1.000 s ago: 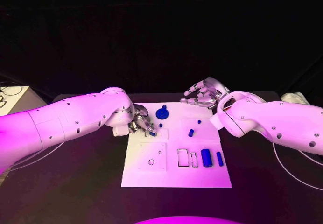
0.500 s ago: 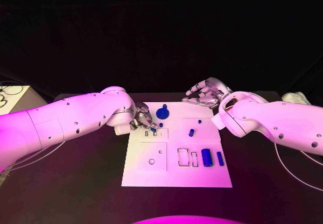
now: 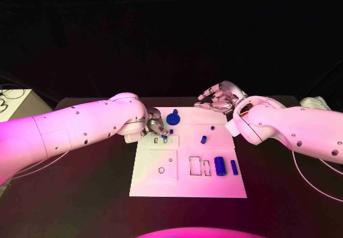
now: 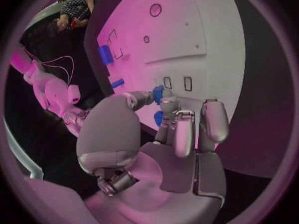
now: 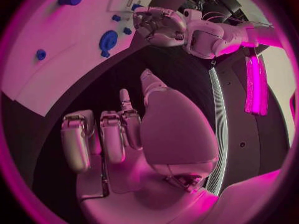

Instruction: Assemble the parts on the task board

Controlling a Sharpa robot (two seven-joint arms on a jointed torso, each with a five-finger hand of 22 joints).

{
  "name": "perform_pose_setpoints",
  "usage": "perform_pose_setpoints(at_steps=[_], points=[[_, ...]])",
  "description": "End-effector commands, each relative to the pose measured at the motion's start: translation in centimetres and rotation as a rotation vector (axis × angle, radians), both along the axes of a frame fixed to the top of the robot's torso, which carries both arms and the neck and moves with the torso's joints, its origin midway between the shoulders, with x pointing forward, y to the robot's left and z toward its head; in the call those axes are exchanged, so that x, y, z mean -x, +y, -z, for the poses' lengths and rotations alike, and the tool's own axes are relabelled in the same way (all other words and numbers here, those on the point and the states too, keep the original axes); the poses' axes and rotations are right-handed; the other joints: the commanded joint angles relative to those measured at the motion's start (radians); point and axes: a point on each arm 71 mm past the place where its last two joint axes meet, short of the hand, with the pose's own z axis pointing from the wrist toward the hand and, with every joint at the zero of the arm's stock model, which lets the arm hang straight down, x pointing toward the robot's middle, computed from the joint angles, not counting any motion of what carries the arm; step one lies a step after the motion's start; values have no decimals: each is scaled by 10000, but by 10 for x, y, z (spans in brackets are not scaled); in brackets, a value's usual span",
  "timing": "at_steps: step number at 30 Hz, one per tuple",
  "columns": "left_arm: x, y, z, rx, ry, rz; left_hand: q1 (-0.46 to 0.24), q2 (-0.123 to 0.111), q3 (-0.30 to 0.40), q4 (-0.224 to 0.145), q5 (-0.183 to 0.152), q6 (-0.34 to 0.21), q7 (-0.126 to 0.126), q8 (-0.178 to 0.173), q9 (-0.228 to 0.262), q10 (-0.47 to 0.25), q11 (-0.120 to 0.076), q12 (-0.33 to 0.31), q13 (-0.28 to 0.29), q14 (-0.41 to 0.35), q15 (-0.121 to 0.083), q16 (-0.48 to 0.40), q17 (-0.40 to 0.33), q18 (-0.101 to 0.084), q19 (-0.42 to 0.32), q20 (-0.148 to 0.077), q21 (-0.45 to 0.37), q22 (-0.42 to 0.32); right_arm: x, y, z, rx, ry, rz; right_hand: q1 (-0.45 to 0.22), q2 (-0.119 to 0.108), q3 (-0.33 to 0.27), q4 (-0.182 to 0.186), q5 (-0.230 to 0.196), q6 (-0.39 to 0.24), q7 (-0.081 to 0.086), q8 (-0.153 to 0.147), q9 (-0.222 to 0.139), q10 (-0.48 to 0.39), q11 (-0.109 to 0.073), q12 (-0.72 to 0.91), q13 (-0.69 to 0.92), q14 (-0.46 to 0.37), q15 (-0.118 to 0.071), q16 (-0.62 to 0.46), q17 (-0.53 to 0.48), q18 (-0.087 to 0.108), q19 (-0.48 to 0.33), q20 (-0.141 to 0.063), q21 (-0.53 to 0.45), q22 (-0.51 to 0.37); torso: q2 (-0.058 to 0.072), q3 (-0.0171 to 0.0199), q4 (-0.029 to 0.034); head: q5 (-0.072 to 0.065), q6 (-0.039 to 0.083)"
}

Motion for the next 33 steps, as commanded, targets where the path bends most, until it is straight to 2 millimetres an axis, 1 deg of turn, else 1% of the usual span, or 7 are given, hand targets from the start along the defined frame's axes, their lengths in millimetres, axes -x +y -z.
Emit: perform_pose_setpoints(at_steps=[1,3,9,19,23,33], points=[[0,-3,0,-239,-492,85,-45,19,2258,-2338,33,169,-99,6,-17,60,7,41,-6,974,-76,30,2506,-56,96,-1,55,10,0,1,-1,-29,-214,-133,1,70,0,46,8,-26,10,35,13,-89,-11,-52,1564,1037,-8,32,2609,-144,1065,12,22,2628,-8,-9,3,3,-25],[1,-4,1,-255,-583,84,-65,12,2270,-2369,112,197,-107,-2,-10,96,-2,57,24,984,-85,41,2533,-63,127,-10,70,47,0,1,-1,-33,-220,-138,1,70,0,46,8,-26,10,35,13,-89,-11,-52,1564,1037,-8,32,2609,-144,1065,12,22,2628,-8,-9,3,3,-25],[3,-5,5,-292,-669,108,-89,4,2279,-2396,185,227,-116,-10,-3,127,-11,63,36,992,-95,49,2552,-73,167,-20,89,96,1,1,-1,-34,-228,-150,3,71,-2,47,7,-28,10,37,14,-89,-11,-52,1564,1033,-8,25,2595,-144,1065,12,22,2628,-7,-7,-9,6,-36],[7,-4,11,-416,-955,137,-106,12,2293,-2406,236,249,-122,-16,1,152,-18,72,54,995,-102,52,2560,-78,187,-27,99,117,1,0,-1,-21,-216,-154,3,71,-2,47,7,-28,10,37,14,-89,-11,-52,1564,1033,-8,25,2595,-144,1065,12,22,2628,-3,-15,12,0,-57],[10,-2,13,-472,-1014,195,-108,14,2295,-2406,240,251,-122,-17,1,151,-18,68,48,995,-103,52,2560,-78,190,-28,100,121,1,-1,-1,-14,-209,-140,3,71,-2,47,7,-28,10,37,14,-89,-11,-52,1564,1033,-8,25,2595,-144,1065,12,22,2628,0,-13,-2,16,-62],[14,1,17,-500,-869,243,-116,12,2310,-2420,264,264,-128,-20,4,163,-23,71,55,1005,-107,62,2586,-79,193,-32,102,123,1,-1,0,4,-188,-134,3,79,-9,54,7,-31,7,51,18,-75,-14,-36,1576,1029,-11,20,2583,-144,1065,10,22,2628,-6,-14,-1,56,-54]])
